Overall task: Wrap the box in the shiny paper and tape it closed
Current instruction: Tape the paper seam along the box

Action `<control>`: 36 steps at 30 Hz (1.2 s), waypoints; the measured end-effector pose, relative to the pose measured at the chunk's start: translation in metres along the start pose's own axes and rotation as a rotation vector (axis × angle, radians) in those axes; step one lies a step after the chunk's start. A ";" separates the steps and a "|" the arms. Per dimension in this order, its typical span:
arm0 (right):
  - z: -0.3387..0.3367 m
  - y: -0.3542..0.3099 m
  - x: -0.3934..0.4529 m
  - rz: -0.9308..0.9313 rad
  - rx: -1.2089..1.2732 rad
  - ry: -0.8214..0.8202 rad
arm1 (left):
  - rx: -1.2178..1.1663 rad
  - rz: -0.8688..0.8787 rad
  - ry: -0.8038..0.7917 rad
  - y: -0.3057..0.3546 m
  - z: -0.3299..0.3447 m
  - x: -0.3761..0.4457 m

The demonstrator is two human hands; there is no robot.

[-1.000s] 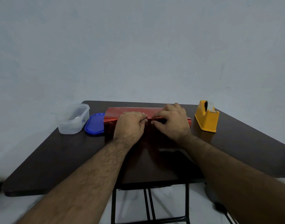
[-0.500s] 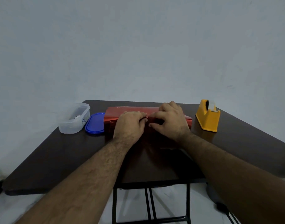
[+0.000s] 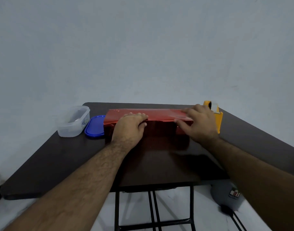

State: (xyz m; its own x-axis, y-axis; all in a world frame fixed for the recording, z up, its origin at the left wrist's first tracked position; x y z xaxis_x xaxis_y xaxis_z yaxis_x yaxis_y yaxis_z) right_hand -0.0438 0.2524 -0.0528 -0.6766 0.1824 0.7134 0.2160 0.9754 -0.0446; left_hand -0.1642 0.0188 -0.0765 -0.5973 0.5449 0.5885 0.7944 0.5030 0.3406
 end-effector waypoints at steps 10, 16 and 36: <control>-0.037 0.134 0.003 0.924 0.465 -0.163 | 0.164 0.447 -0.103 0.095 0.028 0.017; -0.025 0.152 0.025 1.081 0.656 -0.369 | -0.300 0.146 -0.310 0.185 0.087 0.052; -0.015 0.159 0.016 1.380 1.070 -0.464 | -0.836 -0.434 -0.154 0.190 0.207 0.093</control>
State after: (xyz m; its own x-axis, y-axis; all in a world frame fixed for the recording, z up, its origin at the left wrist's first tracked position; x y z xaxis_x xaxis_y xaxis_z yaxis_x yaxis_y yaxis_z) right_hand -0.0101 0.4082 -0.0381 -0.5834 0.6777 -0.4476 0.3611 -0.2772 -0.8904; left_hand -0.0918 0.3037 -0.1084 -0.8192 0.5356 0.2048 0.2858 0.0718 0.9556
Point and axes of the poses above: each hand's wrist, its own x-axis towards the middle knuckle, its own z-axis out of the palm, y = z × x, the point moved 6 cm from there along x, towards the middle knuckle, and after that the axes turned 8 degrees about -y, right-handed, at the moved point
